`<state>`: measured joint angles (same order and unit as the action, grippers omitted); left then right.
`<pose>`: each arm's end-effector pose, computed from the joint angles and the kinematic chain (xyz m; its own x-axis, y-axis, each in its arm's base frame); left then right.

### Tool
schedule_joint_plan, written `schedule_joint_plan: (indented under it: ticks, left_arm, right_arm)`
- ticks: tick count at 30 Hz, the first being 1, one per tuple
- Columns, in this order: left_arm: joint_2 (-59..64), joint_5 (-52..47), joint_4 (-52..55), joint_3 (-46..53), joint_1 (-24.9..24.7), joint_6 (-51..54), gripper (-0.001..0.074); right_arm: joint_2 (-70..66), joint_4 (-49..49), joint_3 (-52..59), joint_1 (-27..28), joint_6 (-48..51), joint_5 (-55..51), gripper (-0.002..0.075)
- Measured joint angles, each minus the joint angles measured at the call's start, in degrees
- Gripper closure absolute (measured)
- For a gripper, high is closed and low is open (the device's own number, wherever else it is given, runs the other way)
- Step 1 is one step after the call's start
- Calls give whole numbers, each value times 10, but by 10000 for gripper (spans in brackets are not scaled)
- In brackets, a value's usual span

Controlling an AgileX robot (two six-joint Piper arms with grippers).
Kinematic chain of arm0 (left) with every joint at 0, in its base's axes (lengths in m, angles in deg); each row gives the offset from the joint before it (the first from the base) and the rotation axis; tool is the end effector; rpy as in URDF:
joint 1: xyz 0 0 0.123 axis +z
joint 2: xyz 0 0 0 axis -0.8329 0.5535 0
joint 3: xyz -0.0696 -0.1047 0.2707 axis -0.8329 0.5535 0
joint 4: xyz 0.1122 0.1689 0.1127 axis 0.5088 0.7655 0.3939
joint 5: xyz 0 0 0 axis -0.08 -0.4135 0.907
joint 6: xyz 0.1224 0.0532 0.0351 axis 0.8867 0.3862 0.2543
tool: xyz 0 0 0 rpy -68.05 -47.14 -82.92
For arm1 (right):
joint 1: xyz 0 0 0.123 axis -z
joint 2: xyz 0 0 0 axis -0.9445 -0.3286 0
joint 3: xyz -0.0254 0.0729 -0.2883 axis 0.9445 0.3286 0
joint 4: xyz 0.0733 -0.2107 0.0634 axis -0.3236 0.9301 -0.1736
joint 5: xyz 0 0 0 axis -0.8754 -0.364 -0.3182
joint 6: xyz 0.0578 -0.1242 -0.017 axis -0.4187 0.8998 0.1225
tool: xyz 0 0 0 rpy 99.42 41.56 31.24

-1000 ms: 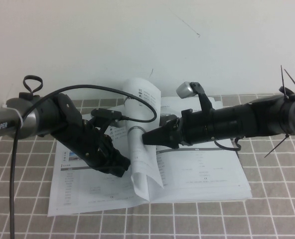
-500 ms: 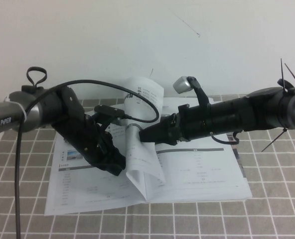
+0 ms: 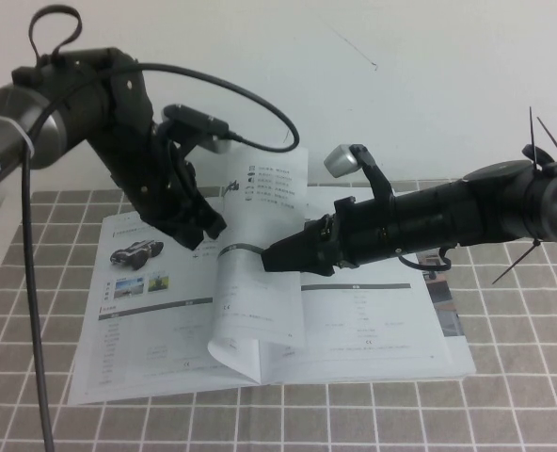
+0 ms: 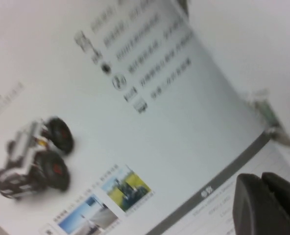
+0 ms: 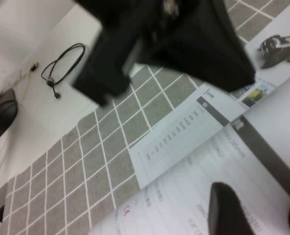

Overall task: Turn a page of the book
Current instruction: Open the closed book

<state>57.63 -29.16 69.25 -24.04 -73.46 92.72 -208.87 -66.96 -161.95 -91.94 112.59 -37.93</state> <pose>0.4101 -0.1509 0.2271 -0.7591 0.5443 -0.3571 0.5999 0.7978 -0.0592 0.3901 0.2729 0.1654 -0.6280 -0.2498 -0.7370 -0.7734 0.3055 0.5554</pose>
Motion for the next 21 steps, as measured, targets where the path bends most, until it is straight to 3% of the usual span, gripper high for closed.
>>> schedule_joint_plan:
  ticks: [11,21]
  left_arm:
    - [-1,-23,-19,-134,0,-7,738]
    - [-1,-5,-59,-154,-2,12,738]
  right_arm:
    - [0,4,-12,-8,0,-5,443]
    - [0,39,-99,-65,-17,5,443]
